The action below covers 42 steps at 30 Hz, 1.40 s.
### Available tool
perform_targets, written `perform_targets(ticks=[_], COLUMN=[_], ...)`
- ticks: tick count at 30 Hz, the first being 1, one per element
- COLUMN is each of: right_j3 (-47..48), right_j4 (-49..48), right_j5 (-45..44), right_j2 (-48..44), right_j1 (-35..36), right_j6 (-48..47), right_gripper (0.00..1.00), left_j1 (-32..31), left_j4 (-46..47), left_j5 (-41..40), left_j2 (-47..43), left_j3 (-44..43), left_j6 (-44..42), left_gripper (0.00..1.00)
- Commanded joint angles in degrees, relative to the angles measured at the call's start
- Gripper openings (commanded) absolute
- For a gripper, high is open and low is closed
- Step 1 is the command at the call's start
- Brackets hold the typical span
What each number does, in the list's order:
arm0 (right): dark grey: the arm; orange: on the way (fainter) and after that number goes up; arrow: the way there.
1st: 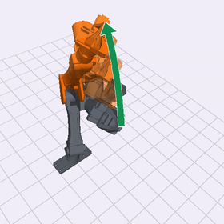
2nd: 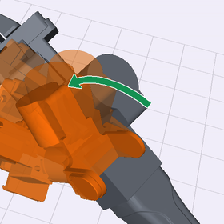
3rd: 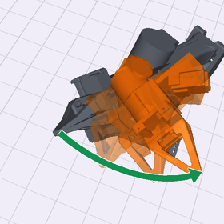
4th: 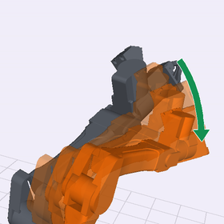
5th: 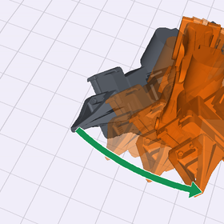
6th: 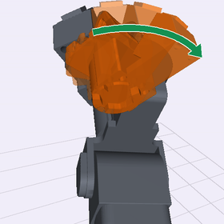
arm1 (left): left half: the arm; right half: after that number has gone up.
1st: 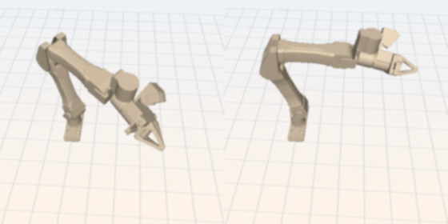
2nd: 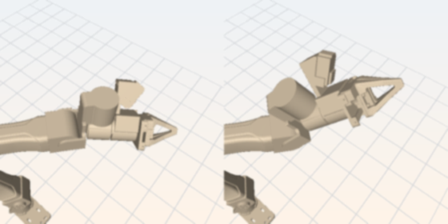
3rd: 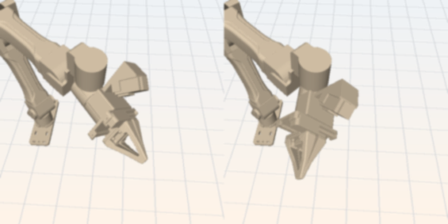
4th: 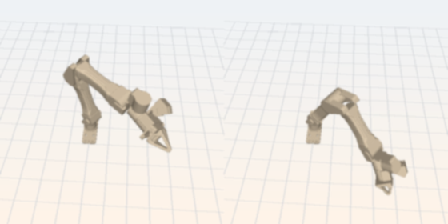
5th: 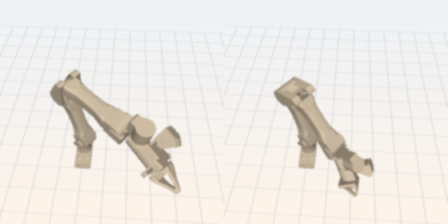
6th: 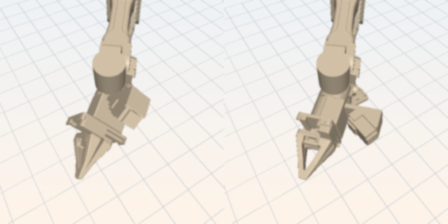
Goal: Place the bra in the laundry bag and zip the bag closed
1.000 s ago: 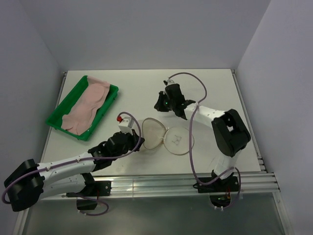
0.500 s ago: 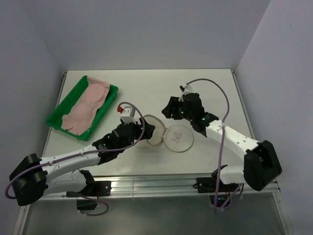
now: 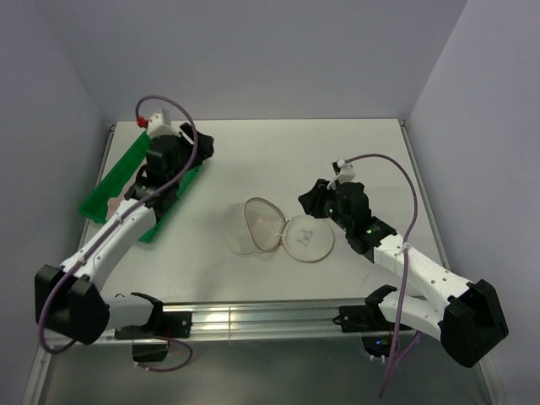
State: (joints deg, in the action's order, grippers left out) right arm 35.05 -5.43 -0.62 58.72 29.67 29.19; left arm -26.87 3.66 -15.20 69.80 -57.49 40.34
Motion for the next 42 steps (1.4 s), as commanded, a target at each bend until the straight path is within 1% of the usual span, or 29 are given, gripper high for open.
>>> perform_targets(ticks=[1, 2, 3, 4, 5, 6, 8, 9, 10, 11, 12, 14, 15, 17, 19, 23, 25, 26, 27, 29, 39, 42], right_j3=[-1.29, -1.30, -1.38, -1.56, -1.82, -2.61, -3.05, -3.32, -3.41, -3.41, -3.58, -3.85, -4.02, -3.93, -3.76, -3.85, -3.67, -3.67, -3.58, -3.58, -3.41, -3.41], right_j4=[-4.85, -4.94, -5.03, -5.29, -5.64, -6.77, -7.40, -7.66, -7.66, -7.58, -7.66, -8.10, -8.28, -8.19, -8.10, -8.28, -8.37, -8.37, -8.45, -8.28, -8.28, -8.37], right_j5=[0.01, 0.18, 0.36, 0.36, 0.36, 0.36, 1.76, 1.59, 1.42, 1.50, 1.59, 2.20, 2.29, 1.94, 1.77, 2.03, 2.12, 2.29, 2.47, 2.29, 2.20, 2.47], right_j2=[-0.54, -0.54, -0.62, -1.15, -1.59, -2.02, -3.17, -3.43, -3.96, -4.05, -4.14, -4.31, -4.31, -4.40, -4.40, -4.49, -4.40, -4.40, -4.23, -3.96, -5.10, -5.28], right_j1=[-0.32, -0.32, -0.32, -0.32, -0.32, -0.32, -0.40, -0.32, -0.32, -0.32, -0.32, -0.40, -0.32, -0.32, -0.32, -0.40, -0.32, -0.32, -0.32, -0.40, -0.32, -0.32], right_j6=[0.60, 0.78, 0.87, 0.96, 0.96, 1.13, 1.13, 1.13, 1.05, 0.96, 1.04, 1.22, 1.22, 0.96, 0.96, 0.87, 0.87, 0.78, 0.69, 0.78, 0.60, 0.60], right_gripper=[0.37, 0.37, 0.37, 0.37, 0.37, 0.37, 0.37, 0.37, 0.37, 0.37, 0.37, 0.37, 0.37, 0.38, 0.38, 0.38, 0.38, 0.38, 0.38, 0.38, 0.39, 0.39], left_j1=[11.89, 13.76, 15.26, 18.06, 19.48, 22.01, 24.57, 26.68, 27.57, 29.14, 31.07, 32.84, 34.42, 35.57, 36.71, 37.77, 38.56, 38.82, 39.26, 39.61, 40.23, 40.14], left_j4=[-7.49, -8.49, -9.45, -10.59, -9.73, -8.68, -6.57, -6.82, -7.78, -10.40, -12.08, -15.51, -18.14, -19.91, -21.15, -21.59, -21.50, -21.42, -21.24, -21.76, -22.38, -22.21], left_j5=[8.60, 8.44, 8.09, 7.91, 9.12, 11.23, 18.86, 21.94, 23.97, 25.47, 26.35, 28.81, 29.43, 29.09, 28.56, 27.51, 27.51, 27.42, 27.42, 26.37, 26.19, 26.28], left_j2=[6.11, 7.62, 10.85, 12.54, 14.03, 16.92, 19.83, 23.24, 25.28, 27.21, 31.32, 35.39, 38.89, 41.55, 44.27, 47.09, 48.50, 48.94, 49.64, 50.52, 54.38, 55.00], left_j3=[-5.86, -8.92, -10.52, -12.10, -13.77, -14.39, -16.58, -17.73, -19.31, -23.06, -25.10, -31.06, -32.58, -35.48, -36.46, -37.77, -38.22, -38.31, -38.31, -38.66, -37.52, -37.69], left_j6=[1.33, 0.37, -2.78, -4.90, -7.18, -12.34, -16.67, -20.00, -21.25, -22.31, -24.15, -25.39, -26.53, -27.41, -29.34, -33.04, -33.92, -34.36, -34.62, -35.06, -35.33, -35.06], left_gripper=[0.67, 0.66, 0.64, 0.63, 0.61, 0.58, 0.58, 0.58, 0.57, 0.57, 0.56, 0.55, 0.54, 0.53, 0.54, 0.59, 0.64, 0.69, 0.72, 0.74, 0.74, 0.72])
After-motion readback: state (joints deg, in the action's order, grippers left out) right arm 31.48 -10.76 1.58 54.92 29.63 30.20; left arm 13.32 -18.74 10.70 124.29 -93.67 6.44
